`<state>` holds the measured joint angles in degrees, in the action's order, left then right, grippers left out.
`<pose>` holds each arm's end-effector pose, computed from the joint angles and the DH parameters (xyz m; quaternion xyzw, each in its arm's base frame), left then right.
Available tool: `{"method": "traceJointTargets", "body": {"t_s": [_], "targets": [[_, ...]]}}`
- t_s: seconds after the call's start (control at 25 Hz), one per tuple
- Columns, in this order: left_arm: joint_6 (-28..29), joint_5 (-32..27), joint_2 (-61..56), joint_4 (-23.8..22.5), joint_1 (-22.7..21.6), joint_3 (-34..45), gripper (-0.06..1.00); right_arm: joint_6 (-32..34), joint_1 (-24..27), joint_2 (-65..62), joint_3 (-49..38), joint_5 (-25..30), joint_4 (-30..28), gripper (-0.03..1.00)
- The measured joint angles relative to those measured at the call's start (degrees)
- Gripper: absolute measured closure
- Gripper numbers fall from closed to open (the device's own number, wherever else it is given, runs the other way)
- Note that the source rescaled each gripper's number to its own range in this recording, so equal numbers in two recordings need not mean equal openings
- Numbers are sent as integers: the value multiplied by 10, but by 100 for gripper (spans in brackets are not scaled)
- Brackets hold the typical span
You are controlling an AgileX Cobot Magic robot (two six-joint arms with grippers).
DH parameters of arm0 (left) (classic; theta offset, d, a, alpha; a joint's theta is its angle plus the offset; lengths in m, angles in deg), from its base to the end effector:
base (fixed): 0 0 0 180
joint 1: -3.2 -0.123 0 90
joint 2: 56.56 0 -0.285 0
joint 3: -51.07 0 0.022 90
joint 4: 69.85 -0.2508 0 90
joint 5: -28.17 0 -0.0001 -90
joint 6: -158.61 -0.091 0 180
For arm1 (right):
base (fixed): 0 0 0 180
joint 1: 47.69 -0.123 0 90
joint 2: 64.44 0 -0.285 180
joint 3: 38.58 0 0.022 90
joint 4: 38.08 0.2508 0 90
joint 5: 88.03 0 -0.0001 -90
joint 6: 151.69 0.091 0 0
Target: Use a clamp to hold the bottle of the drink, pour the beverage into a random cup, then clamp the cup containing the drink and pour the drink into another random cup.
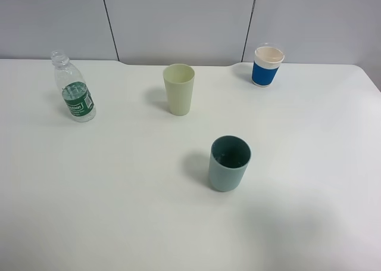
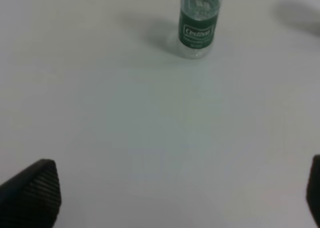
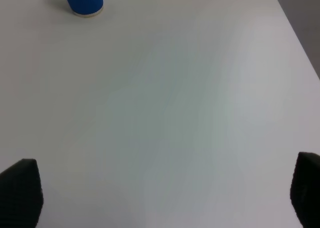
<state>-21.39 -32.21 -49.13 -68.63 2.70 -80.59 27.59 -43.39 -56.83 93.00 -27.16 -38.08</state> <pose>-0.0060 -0.0017 0.2789 -0.0033 0.8487 -0.0083 0.5288 -0.0057 0.0004 0.2779 0.0266 0.8518 -0.0229 0.5227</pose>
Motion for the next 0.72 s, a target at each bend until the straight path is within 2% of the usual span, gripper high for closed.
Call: {"method": "traceJointTargets", "body": {"t_s": [0.72], "targets": [[0, -1, 0, 0, 0, 0, -6, 0, 0, 0, 0, 0, 0, -3]]}}
